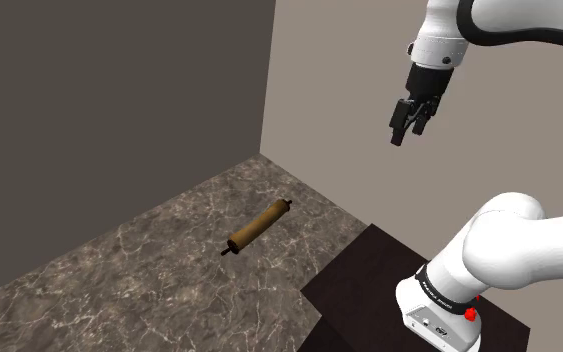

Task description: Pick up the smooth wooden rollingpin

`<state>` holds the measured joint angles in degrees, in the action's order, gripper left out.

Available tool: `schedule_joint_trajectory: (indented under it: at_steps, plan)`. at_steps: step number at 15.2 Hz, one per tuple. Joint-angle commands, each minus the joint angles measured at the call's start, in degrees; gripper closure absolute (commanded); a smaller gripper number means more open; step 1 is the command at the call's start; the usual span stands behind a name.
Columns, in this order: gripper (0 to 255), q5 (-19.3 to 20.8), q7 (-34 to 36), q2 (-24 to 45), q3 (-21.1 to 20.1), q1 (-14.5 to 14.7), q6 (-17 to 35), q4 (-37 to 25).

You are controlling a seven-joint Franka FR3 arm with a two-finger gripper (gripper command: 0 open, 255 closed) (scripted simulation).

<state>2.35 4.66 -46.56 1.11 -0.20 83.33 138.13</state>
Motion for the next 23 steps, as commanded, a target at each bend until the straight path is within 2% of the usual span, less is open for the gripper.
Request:
schedule_joint_trajectory:
  at_steps: [1,8,14,19,23]
  plan:
    - [0,0.0,0.0,0.0,0.0,0.0,0.0,0.0]
    - [0,-7.07,17.67,2.83,-9.4,-0.92,10.61,7.41]
    - [0,-11.82,32.48,10.64,-17.54,-1.82,21.44,9.8]
    - [0,-13.34,44.99,20.58,-24.15,-3.75,30.96,8.87]
    - [0,-11.71,55.84,30.29,-28.92,-6.12,38.23,6.34]
